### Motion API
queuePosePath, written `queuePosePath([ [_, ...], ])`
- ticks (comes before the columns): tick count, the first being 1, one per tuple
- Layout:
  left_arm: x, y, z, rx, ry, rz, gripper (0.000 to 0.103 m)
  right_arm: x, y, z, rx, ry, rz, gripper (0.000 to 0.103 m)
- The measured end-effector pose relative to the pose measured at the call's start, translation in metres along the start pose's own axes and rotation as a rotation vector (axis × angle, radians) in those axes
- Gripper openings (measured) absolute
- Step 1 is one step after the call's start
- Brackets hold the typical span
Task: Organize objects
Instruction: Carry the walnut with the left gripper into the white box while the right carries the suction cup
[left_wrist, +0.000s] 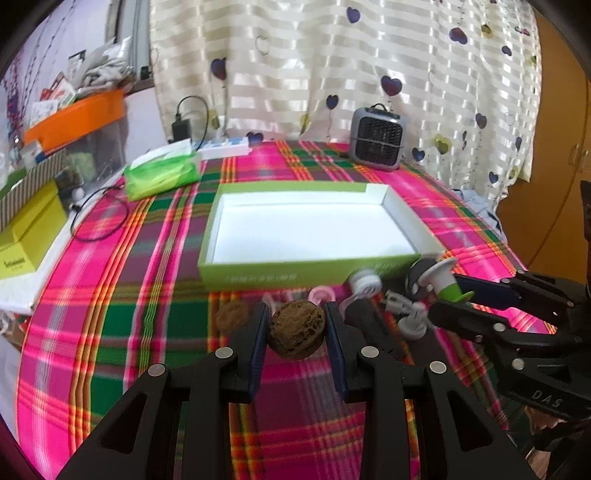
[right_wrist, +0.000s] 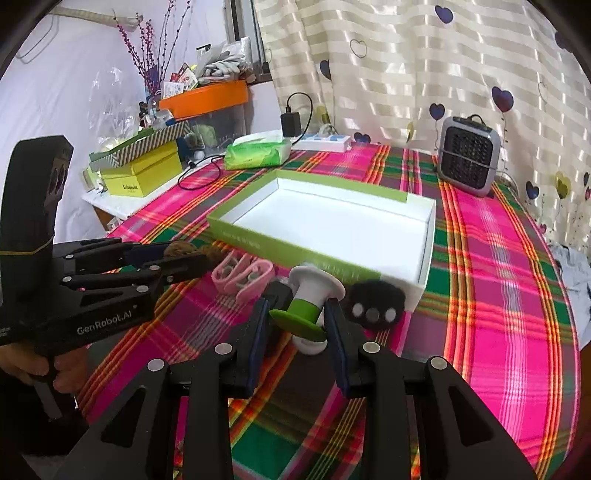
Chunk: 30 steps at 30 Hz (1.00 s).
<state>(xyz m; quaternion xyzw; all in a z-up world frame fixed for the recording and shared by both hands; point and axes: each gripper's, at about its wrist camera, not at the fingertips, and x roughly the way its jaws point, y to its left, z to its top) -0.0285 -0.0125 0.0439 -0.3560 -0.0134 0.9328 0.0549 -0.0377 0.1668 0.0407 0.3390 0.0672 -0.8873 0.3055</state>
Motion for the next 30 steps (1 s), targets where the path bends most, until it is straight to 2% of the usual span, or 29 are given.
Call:
queuePosePath([
  [10,0.009,-0.010,0.028,0.033,-0.030,-0.030,0.028,0.009,-0.009,0.018,-0.013,-0.012,-0.012,0.032],
  [30,0.054,-0.013,0.068,0.056,-0.014,-0.061,0.028,0.042,-0.028,0.056,-0.062,0.003,-0.041,0.032],
])
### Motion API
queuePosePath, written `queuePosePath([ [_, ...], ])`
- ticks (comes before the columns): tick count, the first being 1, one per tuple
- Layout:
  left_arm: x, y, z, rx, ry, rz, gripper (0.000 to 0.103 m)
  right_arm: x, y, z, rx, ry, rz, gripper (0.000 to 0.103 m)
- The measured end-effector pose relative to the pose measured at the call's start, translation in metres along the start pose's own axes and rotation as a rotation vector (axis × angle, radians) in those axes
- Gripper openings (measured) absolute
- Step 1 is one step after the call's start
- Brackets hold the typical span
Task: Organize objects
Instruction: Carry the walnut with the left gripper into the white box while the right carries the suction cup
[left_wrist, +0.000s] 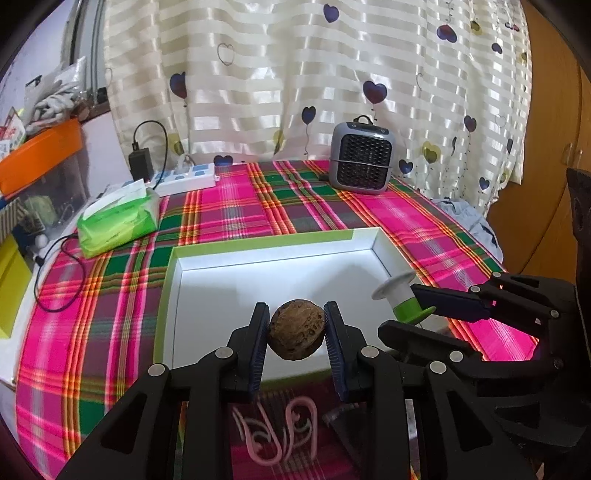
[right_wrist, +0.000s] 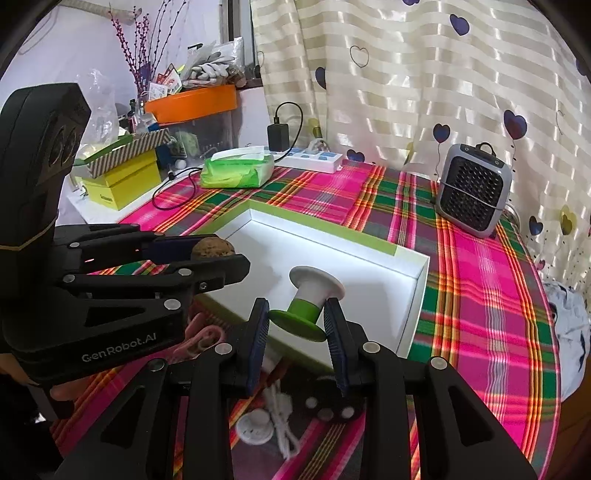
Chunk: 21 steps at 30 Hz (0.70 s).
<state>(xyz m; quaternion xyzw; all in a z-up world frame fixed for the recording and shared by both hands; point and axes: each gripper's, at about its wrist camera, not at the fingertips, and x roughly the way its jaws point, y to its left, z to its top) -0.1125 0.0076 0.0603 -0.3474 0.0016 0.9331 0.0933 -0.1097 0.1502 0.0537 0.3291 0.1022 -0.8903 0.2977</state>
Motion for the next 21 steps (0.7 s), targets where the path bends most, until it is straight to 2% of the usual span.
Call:
queuePosePath([
  [12,0.039,0.009,0.006,-0.017,0.059,-0.010,0.028,0.035,-0.015,0.011,-0.006,0.050,-0.002,0.032],
  [21,0.060,0.011,0.001,-0.007,0.110,-0.017,0.028,0.057,-0.025,0.007,0.023,0.107,0.013,0.032],
])
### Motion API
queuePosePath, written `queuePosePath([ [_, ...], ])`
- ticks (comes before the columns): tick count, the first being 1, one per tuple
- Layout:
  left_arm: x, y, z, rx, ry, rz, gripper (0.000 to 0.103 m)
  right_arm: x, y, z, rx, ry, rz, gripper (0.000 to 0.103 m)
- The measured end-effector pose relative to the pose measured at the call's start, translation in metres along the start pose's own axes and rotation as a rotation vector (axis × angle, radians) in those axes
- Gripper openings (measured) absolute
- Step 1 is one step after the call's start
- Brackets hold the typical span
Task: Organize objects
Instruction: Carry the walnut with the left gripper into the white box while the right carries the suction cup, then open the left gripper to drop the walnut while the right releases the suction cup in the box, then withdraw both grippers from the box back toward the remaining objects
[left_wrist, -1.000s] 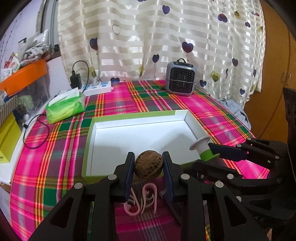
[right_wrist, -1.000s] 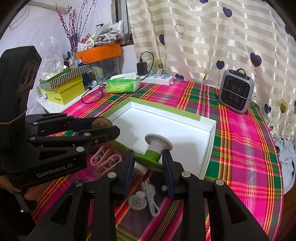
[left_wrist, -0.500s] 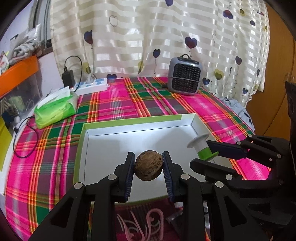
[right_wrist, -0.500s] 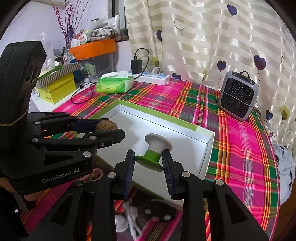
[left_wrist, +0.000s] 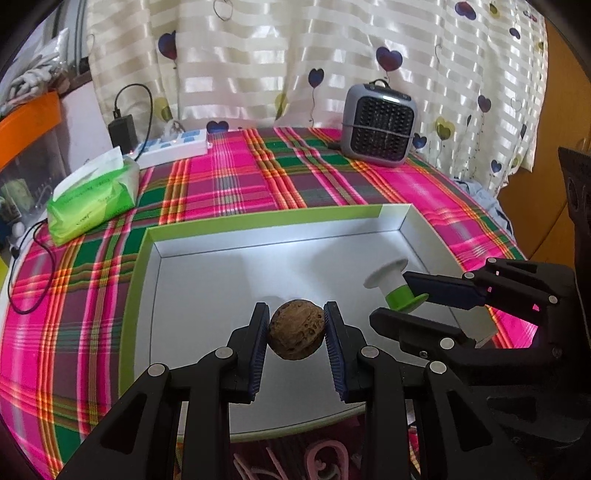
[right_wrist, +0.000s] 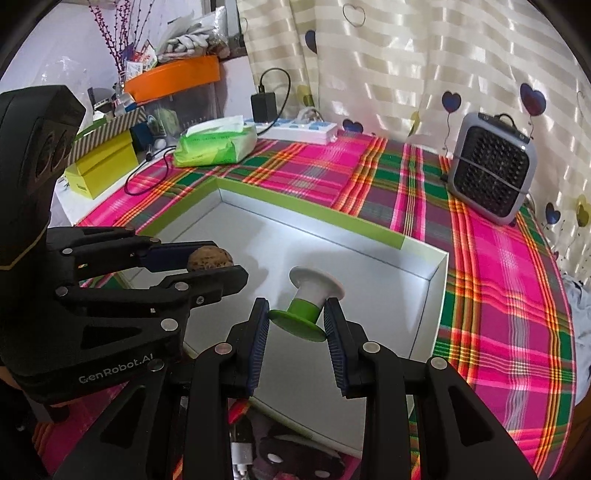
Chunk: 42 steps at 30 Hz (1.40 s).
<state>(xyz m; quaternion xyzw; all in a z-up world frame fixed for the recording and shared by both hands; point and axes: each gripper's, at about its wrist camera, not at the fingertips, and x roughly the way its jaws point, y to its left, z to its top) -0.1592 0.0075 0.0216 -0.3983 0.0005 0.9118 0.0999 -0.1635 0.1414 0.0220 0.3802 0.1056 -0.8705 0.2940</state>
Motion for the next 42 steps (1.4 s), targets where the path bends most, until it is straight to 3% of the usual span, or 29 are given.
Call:
queuePosePath([
  [10,0.012,0.004,-0.003,-0.007,0.031,-0.033,0.028,0.013,-0.006,-0.005,0.032,0.044,0.041,0.032],
  [19,-0.002,0.004,0.000,-0.017,-0.010,-0.055,0.029,0.001,-0.005,-0.004,0.026,0.005,0.027,0.041],
  [42,-0.049,-0.013,-0.027,-0.014,-0.046,-0.042,0.029,-0.059,0.026,-0.026,0.009,-0.080,0.019,0.042],
])
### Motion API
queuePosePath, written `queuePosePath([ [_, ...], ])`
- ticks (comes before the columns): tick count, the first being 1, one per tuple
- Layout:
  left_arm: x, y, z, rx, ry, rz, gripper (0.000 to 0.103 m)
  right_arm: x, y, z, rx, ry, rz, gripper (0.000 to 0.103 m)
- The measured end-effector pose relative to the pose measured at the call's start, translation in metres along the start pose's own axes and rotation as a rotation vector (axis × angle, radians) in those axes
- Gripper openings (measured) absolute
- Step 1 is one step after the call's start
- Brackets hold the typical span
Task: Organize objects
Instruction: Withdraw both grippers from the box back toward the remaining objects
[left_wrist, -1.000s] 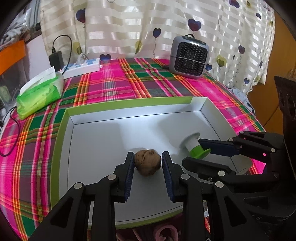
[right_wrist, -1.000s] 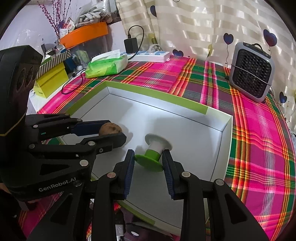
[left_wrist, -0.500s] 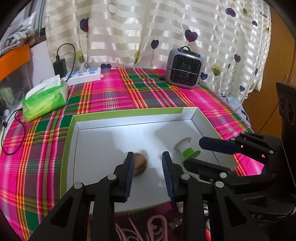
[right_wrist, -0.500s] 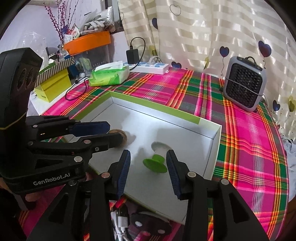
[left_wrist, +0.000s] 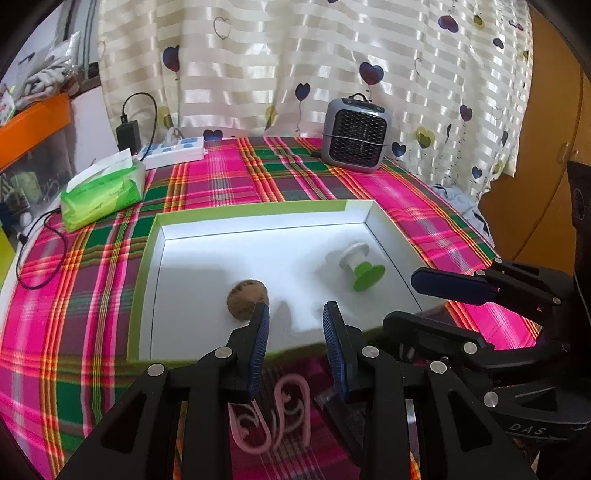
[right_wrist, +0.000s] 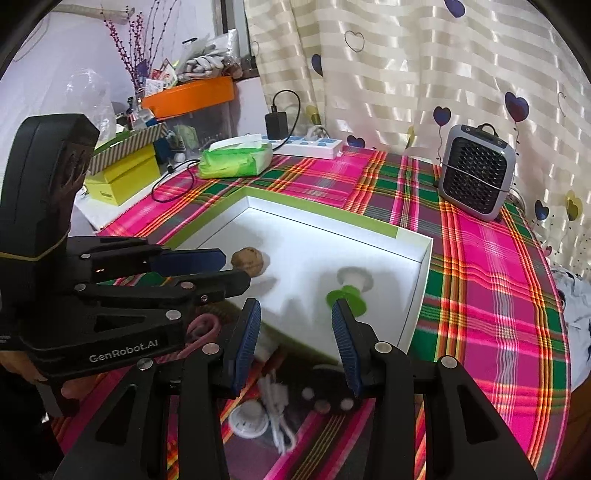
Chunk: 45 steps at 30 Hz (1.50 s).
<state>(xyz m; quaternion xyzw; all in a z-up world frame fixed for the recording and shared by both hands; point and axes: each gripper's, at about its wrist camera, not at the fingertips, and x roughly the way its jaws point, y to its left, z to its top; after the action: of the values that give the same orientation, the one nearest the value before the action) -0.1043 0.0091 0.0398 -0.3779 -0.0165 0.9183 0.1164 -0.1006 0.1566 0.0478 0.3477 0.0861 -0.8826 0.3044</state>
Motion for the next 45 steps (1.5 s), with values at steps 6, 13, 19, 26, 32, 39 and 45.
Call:
queuePosePath([
  [6,-0.013,-0.008,-0.010,0.010,-0.005,0.000,0.029,-0.012,0.007,-0.009,-0.001,-0.008,0.006,0.042],
  [13,-0.022,-0.013,-0.022,0.012,0.000,-0.008,0.029,-0.022,0.014,-0.019,-0.001,-0.014,0.012,0.042],
  [19,-0.025,-0.017,-0.032,0.013,0.010,-0.019,0.029,-0.027,0.014,-0.030,0.003,-0.012,0.017,0.042],
  [26,-0.026,-0.022,-0.040,0.010,0.026,-0.036,0.029,-0.028,0.012,-0.040,0.012,0.001,0.021,0.042],
  [32,-0.026,-0.025,-0.049,0.001,0.040,-0.053,0.029,-0.027,0.009,-0.048,0.018,0.013,0.020,0.042],
  [39,-0.021,-0.029,-0.057,-0.006,0.064,-0.061,0.029,-0.025,0.003,-0.057,0.020,0.034,0.009,0.042],
  [45,-0.016,-0.032,-0.059,-0.007,0.077,-0.071,0.029,-0.022,-0.001,-0.062,0.014,0.062,0.004,0.041],
])
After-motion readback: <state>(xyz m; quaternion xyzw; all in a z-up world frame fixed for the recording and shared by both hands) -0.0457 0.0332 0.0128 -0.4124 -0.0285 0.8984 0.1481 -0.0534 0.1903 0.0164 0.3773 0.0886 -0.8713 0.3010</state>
